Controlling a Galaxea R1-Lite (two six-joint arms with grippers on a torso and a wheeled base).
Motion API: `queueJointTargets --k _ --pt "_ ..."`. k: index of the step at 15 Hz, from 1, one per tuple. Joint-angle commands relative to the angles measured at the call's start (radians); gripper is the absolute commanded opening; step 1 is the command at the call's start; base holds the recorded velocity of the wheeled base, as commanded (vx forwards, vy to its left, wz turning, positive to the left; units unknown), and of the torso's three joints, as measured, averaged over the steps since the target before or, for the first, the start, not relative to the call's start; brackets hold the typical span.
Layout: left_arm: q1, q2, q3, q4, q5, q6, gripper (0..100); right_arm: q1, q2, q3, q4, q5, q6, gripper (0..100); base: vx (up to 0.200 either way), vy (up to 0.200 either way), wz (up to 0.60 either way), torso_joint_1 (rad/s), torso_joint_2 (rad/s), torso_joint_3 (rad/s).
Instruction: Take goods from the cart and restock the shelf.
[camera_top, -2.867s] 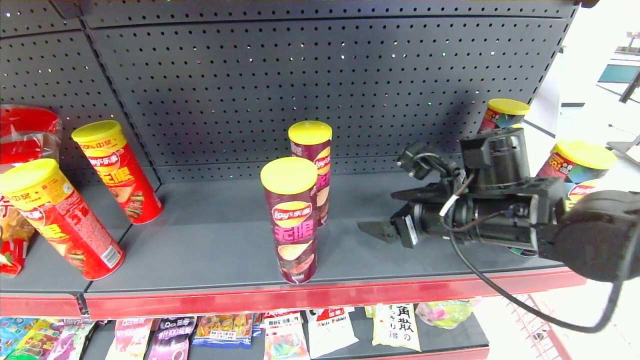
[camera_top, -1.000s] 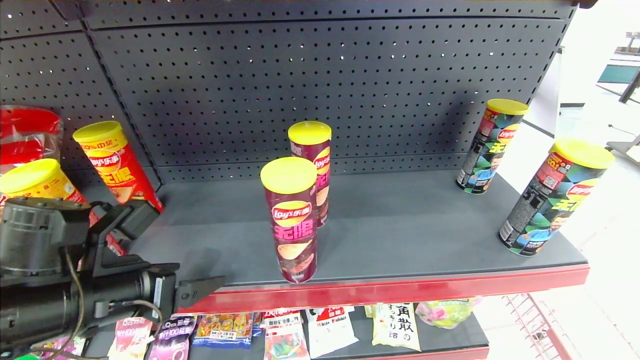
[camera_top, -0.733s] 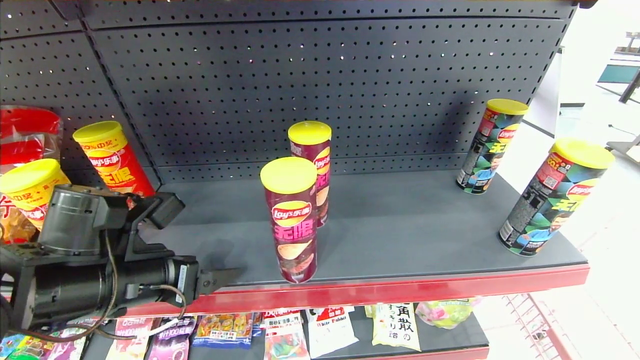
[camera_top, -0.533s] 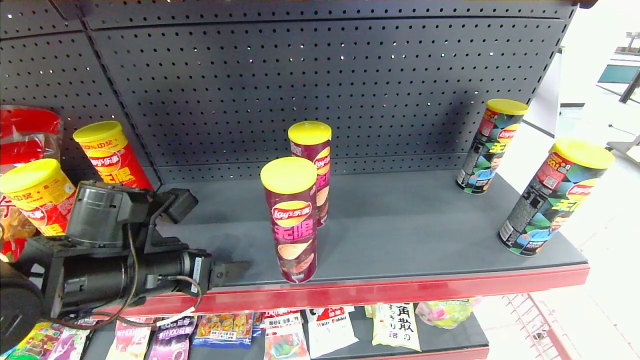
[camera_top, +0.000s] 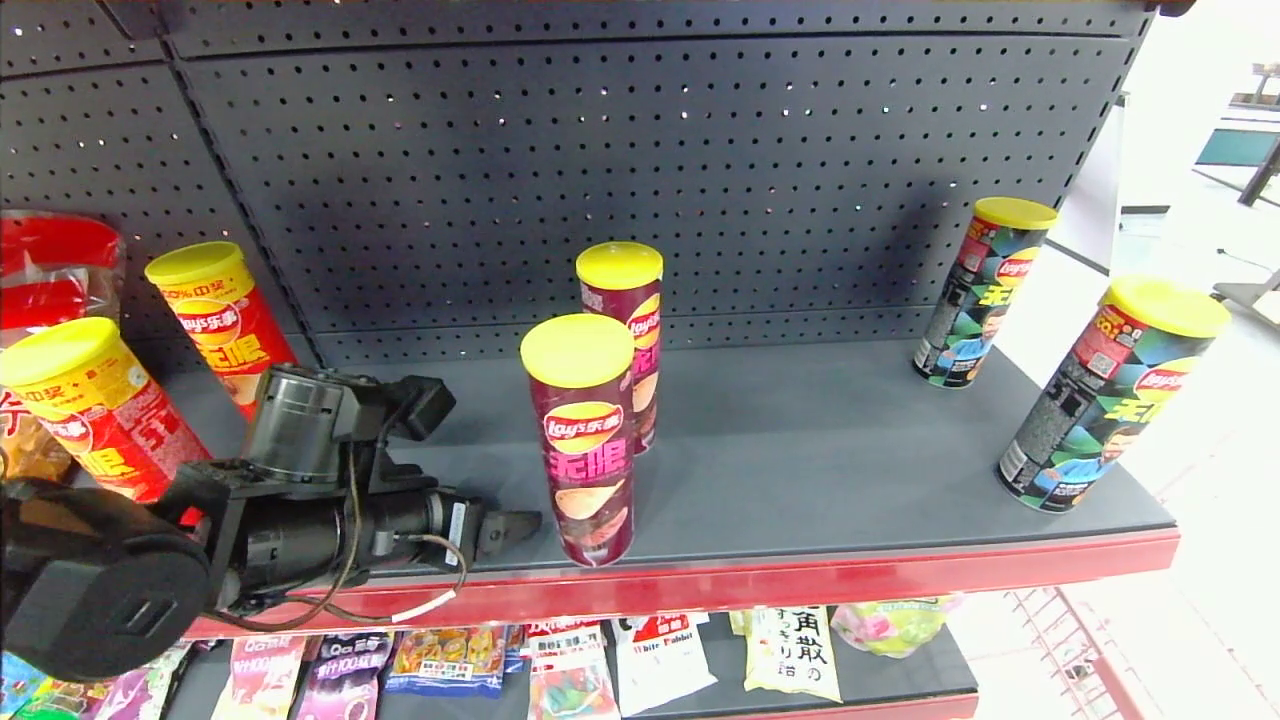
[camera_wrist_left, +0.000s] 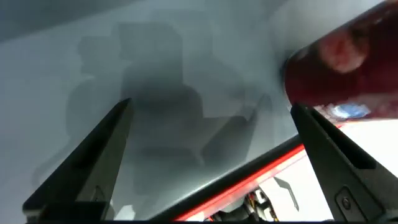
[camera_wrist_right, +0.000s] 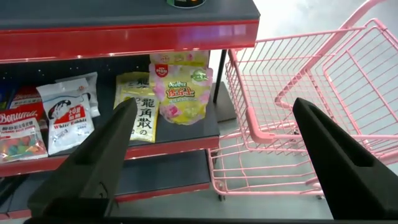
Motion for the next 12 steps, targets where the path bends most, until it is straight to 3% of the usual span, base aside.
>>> queueJointTargets --k 1,12 --pt "-0.009 0.046 -0.034 0.001 0.003 0.001 100 0.000 0.006 0.001 0.000 -0.002 0.000 100 0.000 0.000 0.00 0.000 0.00 0.000" --pt "-0.017 0.080 -0.069 -0.001 0.006 0.001 100 0.000 0.006 0.001 -0.001 -0.002 0.000 100 0.000 0.000 0.00 0.000 0.00 0.000"
